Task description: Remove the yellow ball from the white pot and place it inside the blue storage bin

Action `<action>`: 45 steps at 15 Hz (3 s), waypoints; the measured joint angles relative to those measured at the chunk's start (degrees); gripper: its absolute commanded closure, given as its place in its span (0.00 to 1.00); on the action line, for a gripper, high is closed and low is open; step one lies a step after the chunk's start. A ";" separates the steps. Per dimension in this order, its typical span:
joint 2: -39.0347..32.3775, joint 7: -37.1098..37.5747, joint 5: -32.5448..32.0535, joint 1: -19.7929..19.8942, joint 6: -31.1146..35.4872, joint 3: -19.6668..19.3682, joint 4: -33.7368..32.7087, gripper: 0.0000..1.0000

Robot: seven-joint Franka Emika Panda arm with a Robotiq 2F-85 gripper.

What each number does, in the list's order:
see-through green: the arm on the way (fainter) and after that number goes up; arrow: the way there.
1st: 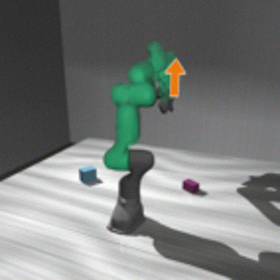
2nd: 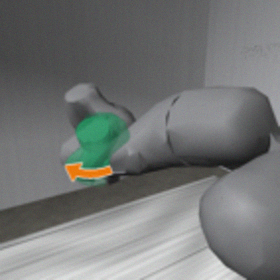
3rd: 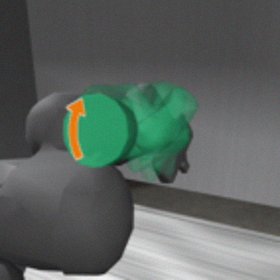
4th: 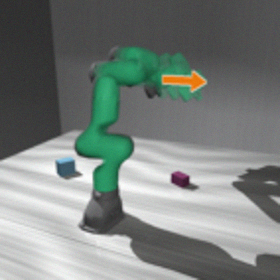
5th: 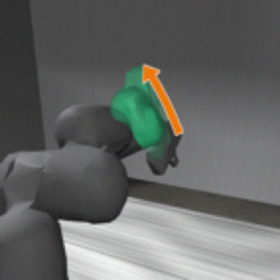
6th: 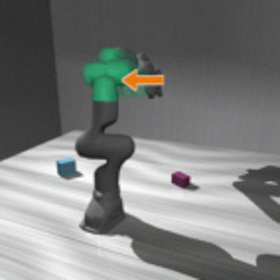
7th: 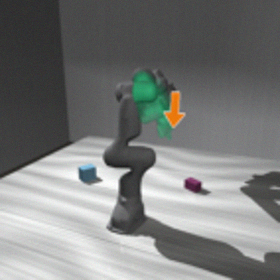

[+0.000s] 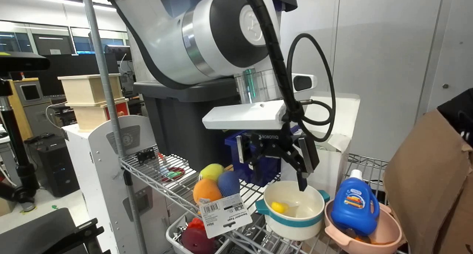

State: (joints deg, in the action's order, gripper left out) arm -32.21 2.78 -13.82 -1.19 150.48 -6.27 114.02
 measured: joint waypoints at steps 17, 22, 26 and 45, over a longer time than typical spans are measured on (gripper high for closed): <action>-3.55 -0.02 2.05 1.45 -0.88 0.50 -3.46 0.00; -5.56 -0.02 2.94 1.40 -2.29 1.08 -5.15 0.00; -7.00 -0.02 3.24 1.40 -3.87 1.12 -7.57 0.00; -9.78 -0.27 5.64 1.84 -9.82 1.68 -11.77 0.00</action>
State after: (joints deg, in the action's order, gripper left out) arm -41.99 2.51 -8.19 0.65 140.66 -4.59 102.25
